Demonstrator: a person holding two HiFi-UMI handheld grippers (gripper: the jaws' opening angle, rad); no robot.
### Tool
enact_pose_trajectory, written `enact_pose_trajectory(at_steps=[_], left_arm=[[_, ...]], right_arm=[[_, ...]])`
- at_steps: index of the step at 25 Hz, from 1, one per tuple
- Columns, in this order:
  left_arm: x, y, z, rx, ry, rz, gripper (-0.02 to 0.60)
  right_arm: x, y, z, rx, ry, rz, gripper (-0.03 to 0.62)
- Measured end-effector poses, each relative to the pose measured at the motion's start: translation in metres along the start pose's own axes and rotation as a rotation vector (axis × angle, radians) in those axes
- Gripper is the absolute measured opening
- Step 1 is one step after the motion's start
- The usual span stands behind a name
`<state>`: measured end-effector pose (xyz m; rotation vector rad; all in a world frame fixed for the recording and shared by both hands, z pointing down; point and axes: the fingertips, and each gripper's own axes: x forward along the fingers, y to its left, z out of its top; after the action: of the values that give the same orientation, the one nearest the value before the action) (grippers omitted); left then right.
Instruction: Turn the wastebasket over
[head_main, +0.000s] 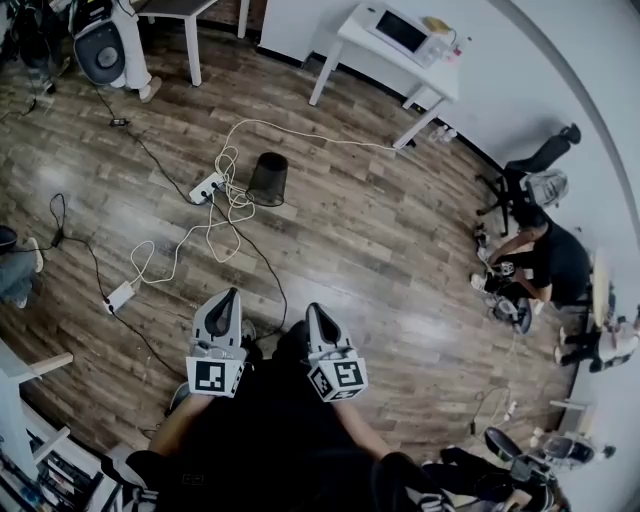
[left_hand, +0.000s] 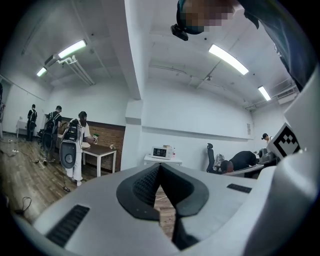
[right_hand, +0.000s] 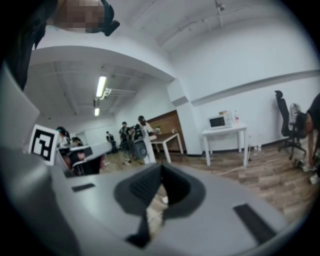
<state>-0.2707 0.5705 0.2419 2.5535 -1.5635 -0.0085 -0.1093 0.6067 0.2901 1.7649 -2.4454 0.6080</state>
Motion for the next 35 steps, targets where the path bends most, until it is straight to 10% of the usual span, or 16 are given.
enact_pose_trajectory(at_steps=[16,35], left_arm=[[0.075,0.035,-0.008,-0.036,0.021,0.055,0.034],[0.282,0.019,0.009,0.023,0.067,0.175,0.034]], right_arm=[[0.086,-0.032,0.019,-0.017,0.036,0.050,0.032],[0.248,-0.181,0.076,-0.034,0.119,0.202,0.032]])
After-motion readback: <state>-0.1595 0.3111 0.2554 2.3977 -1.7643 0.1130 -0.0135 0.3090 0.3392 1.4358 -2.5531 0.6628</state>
